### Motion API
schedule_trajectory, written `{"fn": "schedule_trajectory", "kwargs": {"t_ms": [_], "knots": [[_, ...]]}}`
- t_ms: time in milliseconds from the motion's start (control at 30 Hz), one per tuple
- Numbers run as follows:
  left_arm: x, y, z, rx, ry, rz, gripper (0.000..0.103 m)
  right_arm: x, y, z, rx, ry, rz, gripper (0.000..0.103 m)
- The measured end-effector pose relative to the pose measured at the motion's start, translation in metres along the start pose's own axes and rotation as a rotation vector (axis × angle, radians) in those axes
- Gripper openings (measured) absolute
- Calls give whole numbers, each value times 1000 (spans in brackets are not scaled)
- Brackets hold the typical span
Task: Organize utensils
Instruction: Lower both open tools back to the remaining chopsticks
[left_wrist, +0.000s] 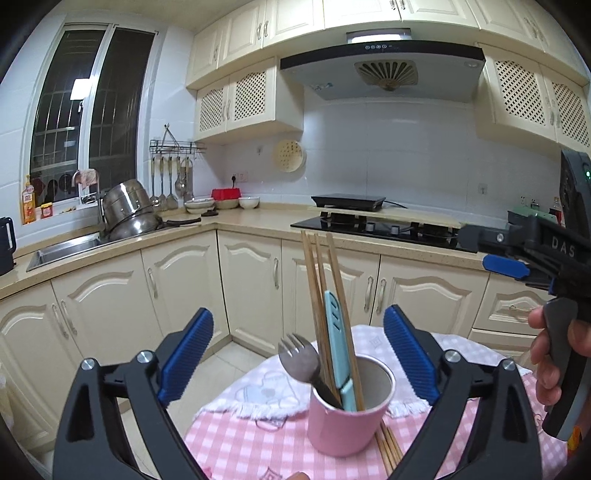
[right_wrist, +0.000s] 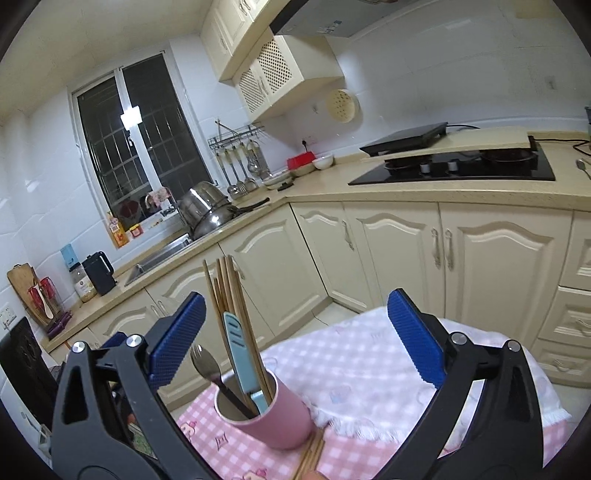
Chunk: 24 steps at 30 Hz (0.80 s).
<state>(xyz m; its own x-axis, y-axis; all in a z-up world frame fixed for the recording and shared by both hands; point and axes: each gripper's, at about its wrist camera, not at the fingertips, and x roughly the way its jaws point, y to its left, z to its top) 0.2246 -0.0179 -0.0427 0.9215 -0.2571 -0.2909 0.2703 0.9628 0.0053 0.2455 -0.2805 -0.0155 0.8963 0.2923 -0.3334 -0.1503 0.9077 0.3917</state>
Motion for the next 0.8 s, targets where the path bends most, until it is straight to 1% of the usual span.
{"fn": "schedule_trajectory", "kwargs": {"t_ms": [167, 267, 467, 567, 633, 733, 800], "knots": [[-13, -5, -1, -11, 41, 3, 93, -14, -5, -14, -10, 67, -55, 97], [-19, -7, -7, -26, 67, -15, 93, -20, -9, -27, -14, 115, -91, 97], [-20, -10, -23, -53, 125, -25, 93, -23, -16, -58, -26, 221, -141, 97], [-19, -12, -33, -51, 151, -26, 93, -19, -18, -79, -37, 300, -167, 97], [-16, -14, -42, -52, 182, -34, 93, -14, -17, -99, -54, 364, -186, 97], [-9, -15, -56, -51, 238, -43, 93, -3, -16, -130, -84, 463, -196, 97], [-3, -14, -68, -47, 284, -51, 93, 0, -16, -144, -90, 498, -204, 97]]}}
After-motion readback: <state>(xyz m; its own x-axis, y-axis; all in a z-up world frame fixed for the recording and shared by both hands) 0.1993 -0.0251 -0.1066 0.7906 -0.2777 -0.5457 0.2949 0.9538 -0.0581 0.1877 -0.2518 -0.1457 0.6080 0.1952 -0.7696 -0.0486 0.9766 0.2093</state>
